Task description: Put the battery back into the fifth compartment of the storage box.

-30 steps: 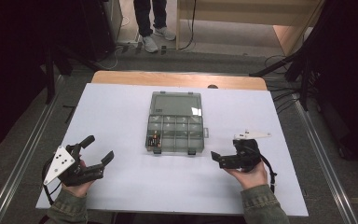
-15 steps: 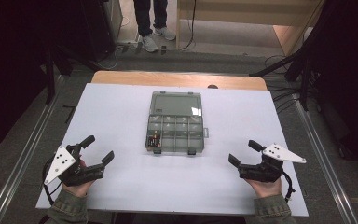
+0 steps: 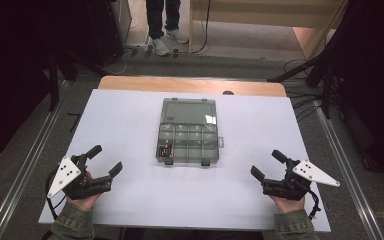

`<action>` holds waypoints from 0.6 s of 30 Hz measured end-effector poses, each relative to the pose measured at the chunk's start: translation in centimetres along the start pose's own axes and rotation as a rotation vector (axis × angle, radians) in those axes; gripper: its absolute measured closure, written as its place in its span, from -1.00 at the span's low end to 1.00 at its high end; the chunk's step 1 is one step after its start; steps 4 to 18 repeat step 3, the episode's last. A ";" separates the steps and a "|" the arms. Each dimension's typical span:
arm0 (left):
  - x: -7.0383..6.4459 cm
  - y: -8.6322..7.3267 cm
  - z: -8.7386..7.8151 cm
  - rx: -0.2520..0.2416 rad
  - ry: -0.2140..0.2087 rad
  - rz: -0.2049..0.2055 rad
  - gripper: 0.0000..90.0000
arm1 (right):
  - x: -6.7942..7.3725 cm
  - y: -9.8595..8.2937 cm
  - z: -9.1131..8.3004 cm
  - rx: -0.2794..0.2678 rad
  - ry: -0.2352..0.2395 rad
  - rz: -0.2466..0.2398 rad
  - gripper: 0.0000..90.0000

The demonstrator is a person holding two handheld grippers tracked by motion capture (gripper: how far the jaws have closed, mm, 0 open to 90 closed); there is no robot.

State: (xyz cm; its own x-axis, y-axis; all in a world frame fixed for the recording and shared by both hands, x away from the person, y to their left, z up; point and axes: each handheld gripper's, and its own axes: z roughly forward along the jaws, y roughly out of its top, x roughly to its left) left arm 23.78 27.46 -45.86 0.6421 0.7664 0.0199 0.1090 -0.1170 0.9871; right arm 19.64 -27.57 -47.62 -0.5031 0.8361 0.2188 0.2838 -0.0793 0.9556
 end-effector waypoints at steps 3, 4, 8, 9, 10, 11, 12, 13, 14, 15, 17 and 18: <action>0.0 0.0 0.0 0.001 -0.001 0.000 -0.69 | 0.1 0.0 -0.1 -0.018 -0.007 -0.012 -0.95; 0.0 0.0 0.0 0.001 -0.001 0.000 -0.69 | 0.1 0.0 -0.1 -0.018 -0.007 -0.012 -0.95; 0.0 0.0 0.0 0.001 -0.001 0.000 -0.69 | 0.1 0.0 -0.1 -0.018 -0.007 -0.012 -0.95; 0.0 0.0 0.0 0.001 -0.001 0.000 -0.69 | 0.1 0.0 -0.1 -0.018 -0.007 -0.012 -0.95; 0.0 0.0 0.0 0.001 -0.001 0.000 -0.69 | 0.1 0.0 -0.1 -0.018 -0.007 -0.012 -0.95; 0.0 0.0 0.0 0.001 -0.001 0.000 -0.69 | 0.1 0.0 -0.1 -0.018 -0.007 -0.012 -0.95; 0.0 0.0 0.0 0.001 -0.001 0.000 -0.69 | 0.1 0.0 -0.1 -0.018 -0.007 -0.012 -0.95; 0.0 0.0 0.0 0.001 -0.001 0.000 -0.69 | 0.1 0.0 -0.1 -0.018 -0.007 -0.012 -0.95; 0.0 0.0 0.0 0.001 -0.001 0.000 -0.69 | 0.1 0.0 -0.1 -0.018 -0.007 -0.012 -0.95; 0.0 0.0 0.0 0.001 -0.001 0.000 -0.69 | 0.1 0.0 -0.1 -0.018 -0.007 -0.012 -0.95; 0.0 0.0 0.0 0.001 -0.001 0.000 -0.69 | 0.1 0.0 -0.1 -0.018 -0.007 -0.012 -0.95; 0.0 0.0 0.0 0.001 -0.001 0.000 -0.69 | 0.1 0.0 -0.1 -0.018 -0.007 -0.012 -0.95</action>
